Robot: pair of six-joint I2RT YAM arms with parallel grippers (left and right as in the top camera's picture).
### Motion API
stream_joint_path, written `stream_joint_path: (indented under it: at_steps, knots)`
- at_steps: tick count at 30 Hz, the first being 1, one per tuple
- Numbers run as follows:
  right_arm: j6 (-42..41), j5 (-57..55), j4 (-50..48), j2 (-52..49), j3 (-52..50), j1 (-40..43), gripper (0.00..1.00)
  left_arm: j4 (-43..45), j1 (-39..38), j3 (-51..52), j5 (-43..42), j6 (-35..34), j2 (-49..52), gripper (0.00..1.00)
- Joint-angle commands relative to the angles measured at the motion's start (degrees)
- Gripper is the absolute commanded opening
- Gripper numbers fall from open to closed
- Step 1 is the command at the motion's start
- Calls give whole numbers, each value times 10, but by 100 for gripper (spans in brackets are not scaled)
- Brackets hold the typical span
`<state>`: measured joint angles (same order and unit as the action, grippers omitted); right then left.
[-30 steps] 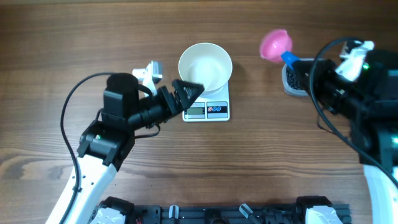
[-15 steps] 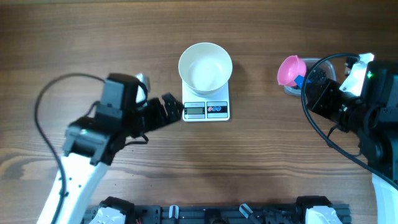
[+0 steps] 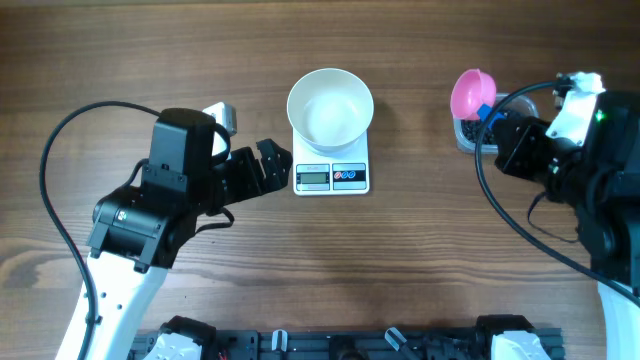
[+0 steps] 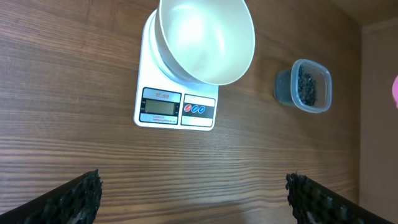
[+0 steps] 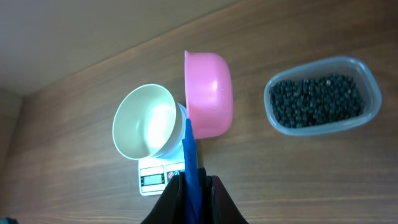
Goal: Scoop item into bowl and weigh 150g on scale
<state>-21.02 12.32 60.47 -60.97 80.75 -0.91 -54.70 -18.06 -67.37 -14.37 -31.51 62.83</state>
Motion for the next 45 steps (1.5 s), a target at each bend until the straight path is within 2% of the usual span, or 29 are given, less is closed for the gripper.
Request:
stream_joint_path:
  at_steps: [1,4,10,17,22,24,28,31,34,45]
  knots:
    - [30,-10,-26,-16,11,2,4,-23,-2,-1,10,15,4,100]
    - [30,-23,-46,-26,11,2,4,-37,-2,-1,36,15,14,100]
    - [26,-23,-65,-33,11,2,4,-36,-11,-1,52,118,77,100]
    - [15,-57,-124,-33,11,2,4,-36,-38,-1,68,124,123,100]
    - [15,-122,-165,-33,11,2,4,-20,-101,-1,68,148,139,100]
    - [21,-129,-172,-38,11,2,4,-7,-125,-1,78,136,151,100]
    - [60,-147,-178,-54,11,2,4,16,-147,-1,160,19,182,100]
    - [63,-169,-177,-64,11,2,4,50,-151,-1,153,-41,204,100]
    - [75,-169,-177,-69,11,2,4,72,-158,-1,141,-41,220,100]
    - [75,-168,-169,-69,11,2,4,108,-174,-1,225,-41,277,100]
